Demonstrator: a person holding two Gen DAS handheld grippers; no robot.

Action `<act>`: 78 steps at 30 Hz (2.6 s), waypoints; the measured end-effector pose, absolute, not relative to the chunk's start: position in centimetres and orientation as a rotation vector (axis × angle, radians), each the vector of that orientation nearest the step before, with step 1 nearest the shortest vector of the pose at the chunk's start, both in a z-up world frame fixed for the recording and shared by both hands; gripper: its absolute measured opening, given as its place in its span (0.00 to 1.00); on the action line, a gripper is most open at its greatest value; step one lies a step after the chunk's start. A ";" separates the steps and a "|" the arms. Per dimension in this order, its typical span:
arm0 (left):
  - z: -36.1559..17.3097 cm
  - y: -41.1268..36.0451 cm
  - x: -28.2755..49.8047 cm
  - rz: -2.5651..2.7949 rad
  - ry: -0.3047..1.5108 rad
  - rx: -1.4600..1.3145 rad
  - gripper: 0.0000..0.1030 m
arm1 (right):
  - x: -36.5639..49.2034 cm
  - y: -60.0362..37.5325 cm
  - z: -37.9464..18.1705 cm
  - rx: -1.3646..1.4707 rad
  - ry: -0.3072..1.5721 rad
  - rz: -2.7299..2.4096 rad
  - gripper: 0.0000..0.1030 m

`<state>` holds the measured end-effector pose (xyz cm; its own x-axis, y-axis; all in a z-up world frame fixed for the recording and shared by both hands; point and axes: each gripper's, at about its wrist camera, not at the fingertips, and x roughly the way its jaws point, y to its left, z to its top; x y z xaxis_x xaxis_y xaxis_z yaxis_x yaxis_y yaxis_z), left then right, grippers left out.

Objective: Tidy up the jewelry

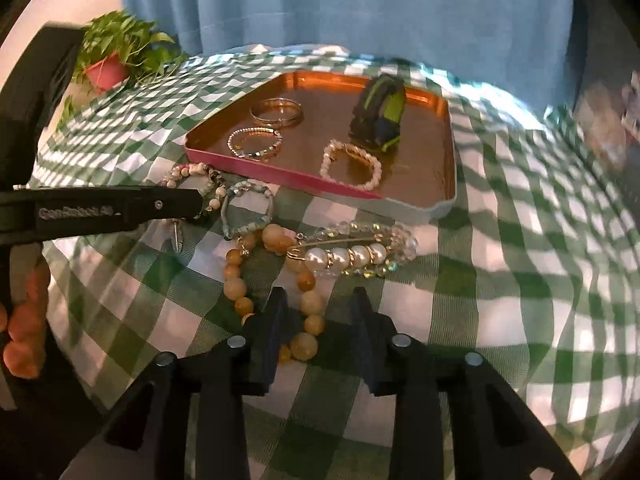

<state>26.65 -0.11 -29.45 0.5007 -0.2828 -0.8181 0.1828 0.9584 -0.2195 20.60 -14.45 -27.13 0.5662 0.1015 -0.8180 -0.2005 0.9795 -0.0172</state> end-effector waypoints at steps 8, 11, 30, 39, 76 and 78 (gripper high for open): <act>-28.6 3.7 24.2 -0.283 1.010 -0.221 0.07 | 19.2 -15.5 -26.2 -0.081 0.929 0.157 0.10; -27.3 4.6 21.4 -0.314 0.971 -0.232 0.07 | 17.7 -16.5 -25.3 -0.069 0.919 0.148 0.10; -30.0 1.8 22.1 -0.261 0.995 0.048 0.41 | 17.7 -19.4 -26.9 0.023 0.943 0.114 0.19; -28.4 2.1 22.2 -0.256 0.960 0.019 0.06 | 18.5 -18.9 -27.2 -0.025 0.894 0.146 0.09; -28.5 0.6 22.4 -0.347 0.968 0.115 0.08 | 18.2 -19.5 -26.0 -0.061 0.827 0.187 0.10; -27.1 0.9 22.3 -0.353 0.948 0.078 0.08 | 17.9 -19.7 -25.0 -0.048 0.806 0.185 0.10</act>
<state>22.29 0.88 -27.09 0.5302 -0.2619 -0.8064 0.3295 0.9400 -0.0886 17.85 -19.69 -25.00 0.6771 0.1465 -0.7211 -0.1834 0.9827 0.0275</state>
